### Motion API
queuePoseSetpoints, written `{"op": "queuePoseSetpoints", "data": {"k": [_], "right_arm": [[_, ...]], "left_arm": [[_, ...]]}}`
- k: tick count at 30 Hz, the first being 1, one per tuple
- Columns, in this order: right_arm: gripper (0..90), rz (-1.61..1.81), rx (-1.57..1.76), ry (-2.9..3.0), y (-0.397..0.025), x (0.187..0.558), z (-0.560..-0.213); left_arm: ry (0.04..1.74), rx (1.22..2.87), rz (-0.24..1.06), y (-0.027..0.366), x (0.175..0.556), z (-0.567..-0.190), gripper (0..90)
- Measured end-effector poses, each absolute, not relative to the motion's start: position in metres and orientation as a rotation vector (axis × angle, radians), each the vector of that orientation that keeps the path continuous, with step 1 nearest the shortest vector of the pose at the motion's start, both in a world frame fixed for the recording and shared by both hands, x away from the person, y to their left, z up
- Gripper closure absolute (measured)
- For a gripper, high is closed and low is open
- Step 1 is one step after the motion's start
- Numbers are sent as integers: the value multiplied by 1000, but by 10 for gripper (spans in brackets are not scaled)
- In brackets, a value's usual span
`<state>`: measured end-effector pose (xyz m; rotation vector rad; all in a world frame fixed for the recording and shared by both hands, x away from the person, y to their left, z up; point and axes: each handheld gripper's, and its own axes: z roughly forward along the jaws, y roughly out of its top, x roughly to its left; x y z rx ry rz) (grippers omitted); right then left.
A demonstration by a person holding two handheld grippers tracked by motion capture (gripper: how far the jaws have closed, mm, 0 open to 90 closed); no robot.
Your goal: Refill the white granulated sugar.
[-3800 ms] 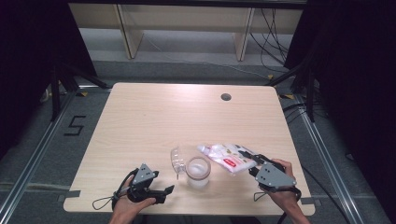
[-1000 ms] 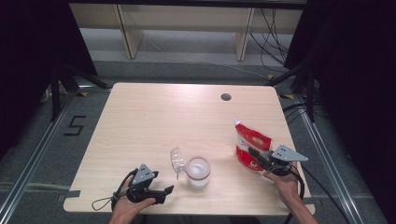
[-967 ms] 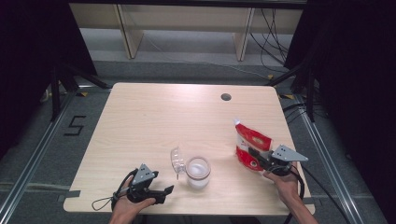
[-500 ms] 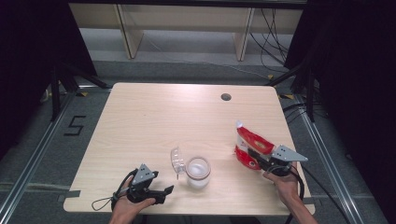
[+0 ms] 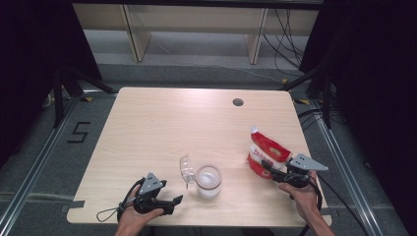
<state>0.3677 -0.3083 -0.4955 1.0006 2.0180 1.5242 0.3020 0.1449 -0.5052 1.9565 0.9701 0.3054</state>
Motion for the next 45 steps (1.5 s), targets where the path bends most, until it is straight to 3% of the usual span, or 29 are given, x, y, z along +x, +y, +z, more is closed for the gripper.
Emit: {"op": "queuePoseSetpoints", "data": {"k": [9,24,45], "right_arm": [[295,1479,1039,1987,-312,368,-492],[249,1401,1066,2027,-321,335,-473],[240,1303,1109,2126,-314,300,-476]], "left_arm": [[958,1996,307,148,302,-503,191],[998,1944,309,146,302,-504,191],[1005,1940,304,147,303,-504,191]]}}
